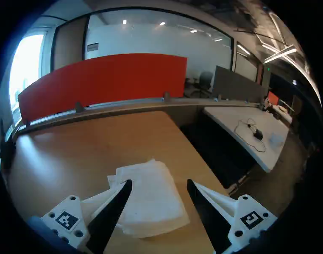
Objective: Fold towel
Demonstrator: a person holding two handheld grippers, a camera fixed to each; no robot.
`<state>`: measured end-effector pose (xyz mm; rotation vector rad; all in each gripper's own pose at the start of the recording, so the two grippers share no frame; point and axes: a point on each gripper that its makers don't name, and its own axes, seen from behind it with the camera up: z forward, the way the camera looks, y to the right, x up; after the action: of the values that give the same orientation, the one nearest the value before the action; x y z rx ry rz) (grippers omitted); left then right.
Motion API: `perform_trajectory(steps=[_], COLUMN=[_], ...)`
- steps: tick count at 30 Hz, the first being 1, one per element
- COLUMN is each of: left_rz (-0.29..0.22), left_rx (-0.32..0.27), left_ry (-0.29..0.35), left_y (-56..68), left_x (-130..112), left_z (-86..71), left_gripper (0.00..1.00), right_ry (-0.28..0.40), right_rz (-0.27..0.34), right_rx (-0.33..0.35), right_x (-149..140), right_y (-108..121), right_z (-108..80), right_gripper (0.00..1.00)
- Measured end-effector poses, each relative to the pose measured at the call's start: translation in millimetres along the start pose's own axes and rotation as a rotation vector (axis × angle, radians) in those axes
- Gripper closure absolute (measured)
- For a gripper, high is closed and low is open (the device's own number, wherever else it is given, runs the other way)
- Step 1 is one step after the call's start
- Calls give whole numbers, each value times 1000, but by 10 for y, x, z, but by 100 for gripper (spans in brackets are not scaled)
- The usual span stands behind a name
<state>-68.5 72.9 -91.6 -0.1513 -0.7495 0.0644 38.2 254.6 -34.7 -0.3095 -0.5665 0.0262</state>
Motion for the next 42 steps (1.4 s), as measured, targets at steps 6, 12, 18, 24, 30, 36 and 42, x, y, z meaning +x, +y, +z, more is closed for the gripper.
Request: perform_trajectory(steps=[6, 12, 18, 24, 30, 36, 42], left_rz=[-13, -26, -48, -66, -68, -69, -66], left_rx=[7, 20, 35, 55, 81, 94, 96], left_ry=[30, 71, 140, 235, 322, 384, 427], left_y=[-19, -57, -118, -191, -277, -330, -365], left_x=[100, 222, 411, 665, 934, 1146, 1298], left_z=[14, 21, 6, -23, -60, -87, -112], left_gripper=[24, 24, 25, 25, 25, 25, 25], right_ry=[81, 144, 218, 269, 303, 340, 374], right_rz=[-17, -7, -9, -24, -31, -37, -50], right_rx=[10, 33, 61, 77, 99, 125, 158], right_x=[155, 316, 531, 698, 825, 933, 1048], right_y=[-158, -308, -455, -594, -746, -919, -1153], right_z=[-79, -154, -275, -385, -465, -545, -658], right_gripper=[0, 0, 0, 0, 0, 0, 0])
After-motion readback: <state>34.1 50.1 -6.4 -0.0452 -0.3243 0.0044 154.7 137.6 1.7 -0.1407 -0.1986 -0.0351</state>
